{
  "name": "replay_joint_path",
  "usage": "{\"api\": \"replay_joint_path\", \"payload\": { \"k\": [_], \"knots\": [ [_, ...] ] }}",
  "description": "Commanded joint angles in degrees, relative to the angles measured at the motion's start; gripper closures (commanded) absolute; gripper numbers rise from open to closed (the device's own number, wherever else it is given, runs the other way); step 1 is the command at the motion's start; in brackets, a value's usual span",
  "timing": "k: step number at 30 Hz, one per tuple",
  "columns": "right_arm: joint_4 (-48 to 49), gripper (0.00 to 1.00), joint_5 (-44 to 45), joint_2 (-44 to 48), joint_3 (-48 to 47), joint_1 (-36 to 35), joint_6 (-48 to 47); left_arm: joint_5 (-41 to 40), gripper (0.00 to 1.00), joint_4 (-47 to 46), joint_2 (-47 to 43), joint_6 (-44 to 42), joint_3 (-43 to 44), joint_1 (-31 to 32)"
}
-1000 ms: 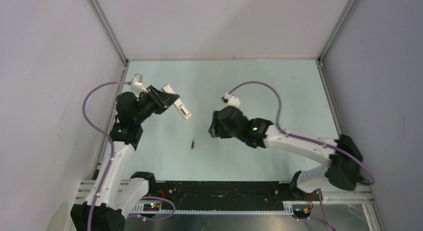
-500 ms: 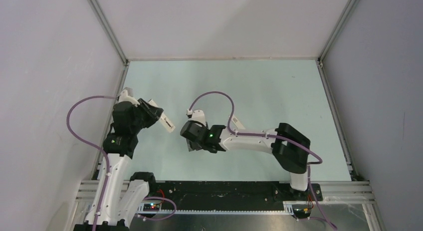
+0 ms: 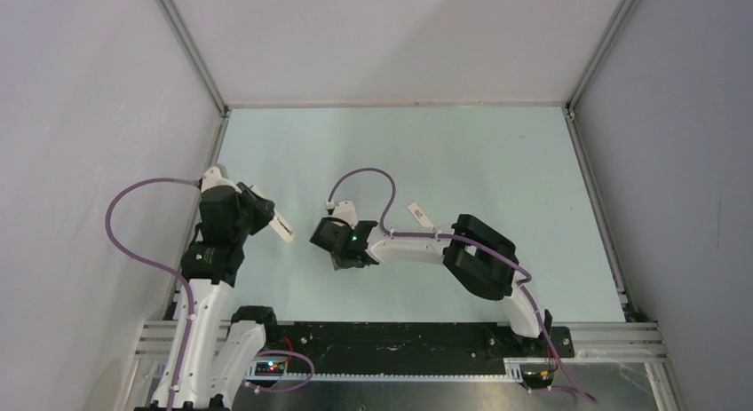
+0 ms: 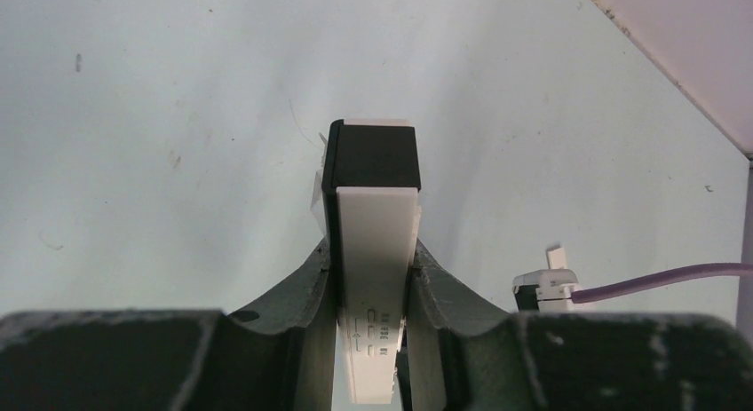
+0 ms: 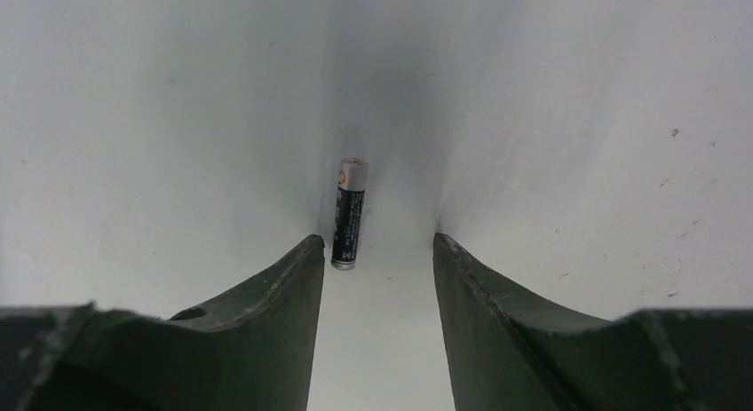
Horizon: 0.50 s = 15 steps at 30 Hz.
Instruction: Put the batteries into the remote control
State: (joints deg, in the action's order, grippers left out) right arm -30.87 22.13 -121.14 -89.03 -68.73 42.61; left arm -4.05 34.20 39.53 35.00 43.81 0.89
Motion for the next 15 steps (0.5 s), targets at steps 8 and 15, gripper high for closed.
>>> {"api": "replay_joint_path", "payload": {
  "k": [8, 15],
  "knots": [
    [-1.2, 0.51, 2.08, -3.92, -4.58, 0.81, -0.69, -2.21, 1.0, -0.68, 0.36, -2.12, 0.67, -0.62],
    [-2.51, 0.78, 3.16, -5.22, -5.57, 0.48, -3.75, -2.02, 1.0, -0.69, -0.07, -2.02, 0.25, -0.62]
  ]
}}
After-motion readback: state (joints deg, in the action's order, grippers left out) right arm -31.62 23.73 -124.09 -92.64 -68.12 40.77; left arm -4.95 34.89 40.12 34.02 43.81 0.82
